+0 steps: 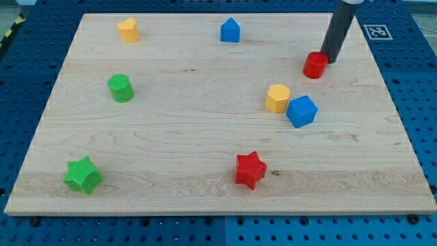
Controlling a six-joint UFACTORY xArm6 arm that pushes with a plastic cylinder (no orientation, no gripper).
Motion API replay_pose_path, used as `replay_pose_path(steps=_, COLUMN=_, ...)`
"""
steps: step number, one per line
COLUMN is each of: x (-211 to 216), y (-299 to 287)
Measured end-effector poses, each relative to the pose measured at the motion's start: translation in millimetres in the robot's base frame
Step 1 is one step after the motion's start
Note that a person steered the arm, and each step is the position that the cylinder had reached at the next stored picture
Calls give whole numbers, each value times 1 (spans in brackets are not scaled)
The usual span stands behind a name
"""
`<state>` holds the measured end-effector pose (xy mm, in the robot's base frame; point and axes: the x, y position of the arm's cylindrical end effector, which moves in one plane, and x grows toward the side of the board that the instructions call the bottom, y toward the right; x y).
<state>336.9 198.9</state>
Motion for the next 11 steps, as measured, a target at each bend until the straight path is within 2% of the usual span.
replay_pose_path(steps=2, x=32, y=-4)
replay_pose_path(steps=3, x=32, y=-5)
replay_pose_path(steps=5, x=-1, y=-14)
replay_pose_path(steps=6, x=10, y=-29)
replay_pose_path(steps=11, x=51, y=-30)
